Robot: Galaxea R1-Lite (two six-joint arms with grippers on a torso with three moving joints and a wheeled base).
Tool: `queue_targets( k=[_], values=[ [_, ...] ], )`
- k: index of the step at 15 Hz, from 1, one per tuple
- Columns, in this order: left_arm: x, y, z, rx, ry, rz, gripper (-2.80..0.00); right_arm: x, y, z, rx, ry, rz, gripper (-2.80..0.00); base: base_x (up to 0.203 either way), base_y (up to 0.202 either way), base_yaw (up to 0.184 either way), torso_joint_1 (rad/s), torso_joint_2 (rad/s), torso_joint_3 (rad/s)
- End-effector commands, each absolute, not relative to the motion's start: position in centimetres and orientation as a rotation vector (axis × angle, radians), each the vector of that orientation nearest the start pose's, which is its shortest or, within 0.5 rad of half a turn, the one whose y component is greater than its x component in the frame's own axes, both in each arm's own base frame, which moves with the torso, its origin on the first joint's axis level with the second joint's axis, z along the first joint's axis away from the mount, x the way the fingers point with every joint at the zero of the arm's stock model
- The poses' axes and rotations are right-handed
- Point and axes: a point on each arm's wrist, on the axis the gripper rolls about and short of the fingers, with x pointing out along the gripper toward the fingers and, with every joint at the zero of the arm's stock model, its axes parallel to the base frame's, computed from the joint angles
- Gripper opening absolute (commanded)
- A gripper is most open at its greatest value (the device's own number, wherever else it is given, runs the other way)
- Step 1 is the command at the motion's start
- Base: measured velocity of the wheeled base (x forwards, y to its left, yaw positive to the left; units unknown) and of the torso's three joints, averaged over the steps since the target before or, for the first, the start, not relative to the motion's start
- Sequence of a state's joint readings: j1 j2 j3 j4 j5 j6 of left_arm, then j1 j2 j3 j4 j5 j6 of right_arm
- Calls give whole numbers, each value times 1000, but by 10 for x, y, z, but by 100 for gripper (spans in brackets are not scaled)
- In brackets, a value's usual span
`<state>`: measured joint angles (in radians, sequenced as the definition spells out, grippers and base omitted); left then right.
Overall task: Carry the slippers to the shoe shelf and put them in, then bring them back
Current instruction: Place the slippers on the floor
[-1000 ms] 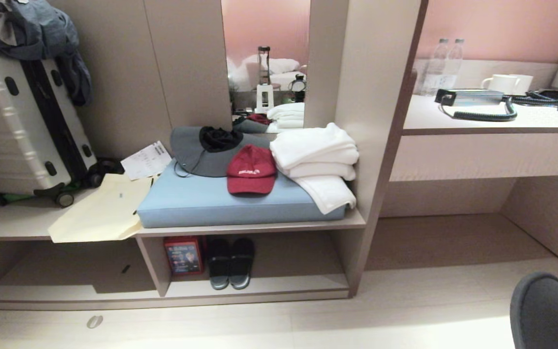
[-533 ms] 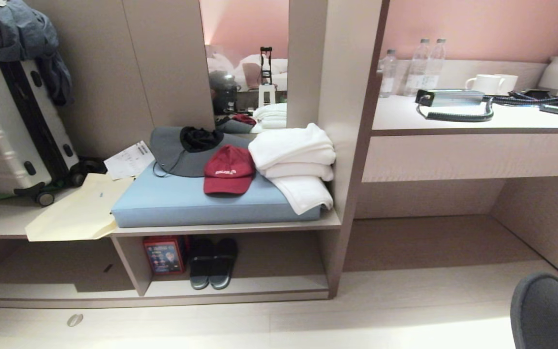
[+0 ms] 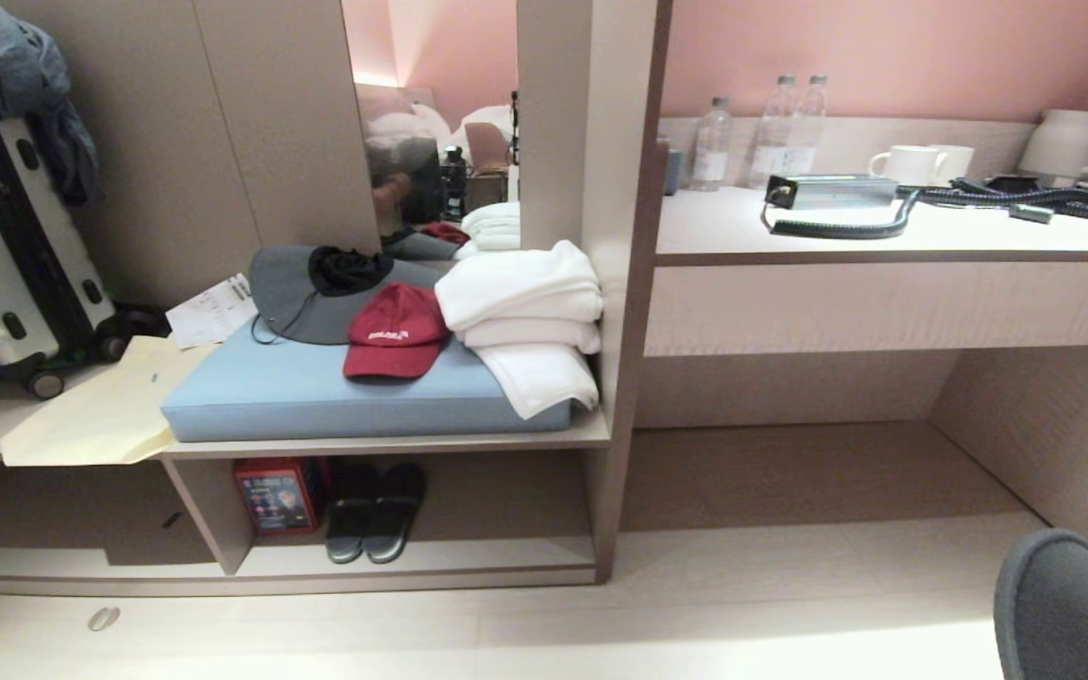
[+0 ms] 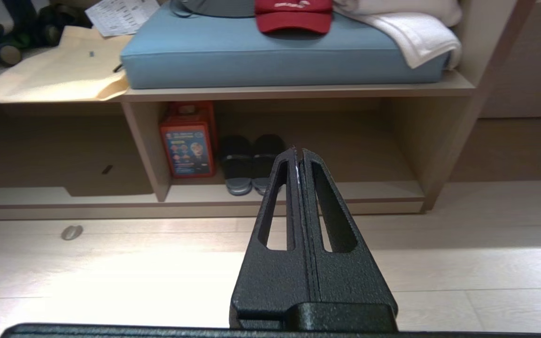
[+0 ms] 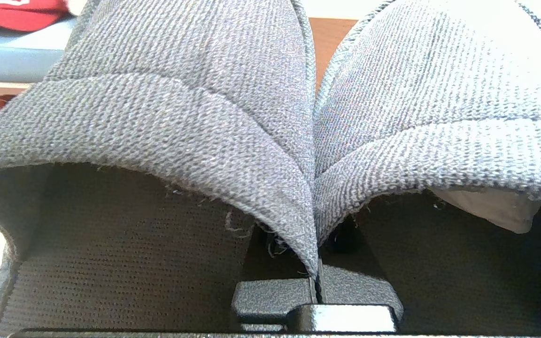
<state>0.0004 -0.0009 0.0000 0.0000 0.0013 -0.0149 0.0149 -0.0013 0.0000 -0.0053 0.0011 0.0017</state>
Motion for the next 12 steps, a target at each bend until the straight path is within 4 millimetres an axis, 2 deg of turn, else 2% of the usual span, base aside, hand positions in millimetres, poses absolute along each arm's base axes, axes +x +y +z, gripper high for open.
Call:
queue_targets(
  k=[1, 12],
  values=[
    [-23, 0, 75, -15, 0, 2, -280, -23, 0, 76, 2, -6, 17, -280, 0, -202, 4, 2, 2, -1],
    [-23, 0, 75, -15, 0, 3, -280, -23, 0, 76, 2, -6, 17, -280, 0, -195, 3, 1, 3, 4]
  ],
)
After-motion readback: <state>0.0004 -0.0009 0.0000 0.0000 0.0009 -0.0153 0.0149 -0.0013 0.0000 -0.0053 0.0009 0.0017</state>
